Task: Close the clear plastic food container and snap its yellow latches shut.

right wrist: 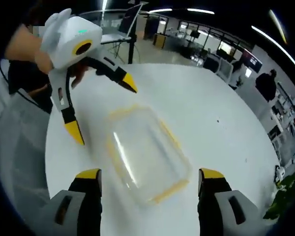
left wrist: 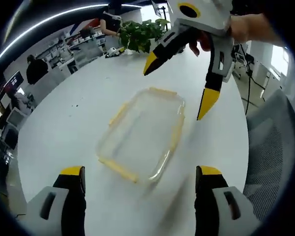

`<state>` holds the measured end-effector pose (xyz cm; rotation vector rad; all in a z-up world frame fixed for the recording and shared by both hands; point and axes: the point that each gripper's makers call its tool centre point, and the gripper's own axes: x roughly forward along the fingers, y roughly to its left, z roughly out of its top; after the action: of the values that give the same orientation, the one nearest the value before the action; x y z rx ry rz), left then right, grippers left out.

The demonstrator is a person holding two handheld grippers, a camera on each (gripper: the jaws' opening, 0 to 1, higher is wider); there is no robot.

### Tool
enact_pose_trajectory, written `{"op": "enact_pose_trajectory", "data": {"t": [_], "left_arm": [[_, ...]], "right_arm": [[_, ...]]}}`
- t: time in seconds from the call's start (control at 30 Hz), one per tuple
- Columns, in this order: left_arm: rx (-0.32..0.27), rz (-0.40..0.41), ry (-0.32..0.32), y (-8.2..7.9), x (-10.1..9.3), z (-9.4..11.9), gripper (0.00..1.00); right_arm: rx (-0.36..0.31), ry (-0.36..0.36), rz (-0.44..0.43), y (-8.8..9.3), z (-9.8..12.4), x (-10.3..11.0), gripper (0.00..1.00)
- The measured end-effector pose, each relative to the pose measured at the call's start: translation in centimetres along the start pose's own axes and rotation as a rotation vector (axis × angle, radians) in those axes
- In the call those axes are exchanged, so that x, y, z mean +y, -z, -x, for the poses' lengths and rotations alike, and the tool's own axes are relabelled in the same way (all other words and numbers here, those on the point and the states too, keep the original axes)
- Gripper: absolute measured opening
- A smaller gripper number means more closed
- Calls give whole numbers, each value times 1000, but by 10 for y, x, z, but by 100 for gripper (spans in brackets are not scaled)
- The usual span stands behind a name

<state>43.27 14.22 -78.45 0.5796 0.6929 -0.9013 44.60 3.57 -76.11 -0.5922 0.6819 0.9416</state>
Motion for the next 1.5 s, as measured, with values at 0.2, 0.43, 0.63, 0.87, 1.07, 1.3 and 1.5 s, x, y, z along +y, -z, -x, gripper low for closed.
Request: {"op": "enact_pose_trajectory", "data": {"t": [0.2,0.43,0.63,0.87,1.07,1.3,1.5], "left_arm": [[-33,33,-30,4,-1,8,94],[-109,81,-80,1,2,19,94],[-138,102,-97,4,0,27,93],[-205,141,-104,4,-6,36,93],[-242,155,-118,4,-11,43,93],[-288,164,-140,7,-17,53,94],[-317,191,-149,13,-21,60,95]], "right_arm": [[-54,38,-40,-2,6,2,81],[-131,83,-62,-9,17,2,81],[-174,112,-85,-9,23,3,80],[-252,151,-107,-9,36,6,79],[-273,180,-118,-2,44,6,79],[-296,202,-127,9,52,13,79],[-293,213,-163,25,57,18,78]]}}
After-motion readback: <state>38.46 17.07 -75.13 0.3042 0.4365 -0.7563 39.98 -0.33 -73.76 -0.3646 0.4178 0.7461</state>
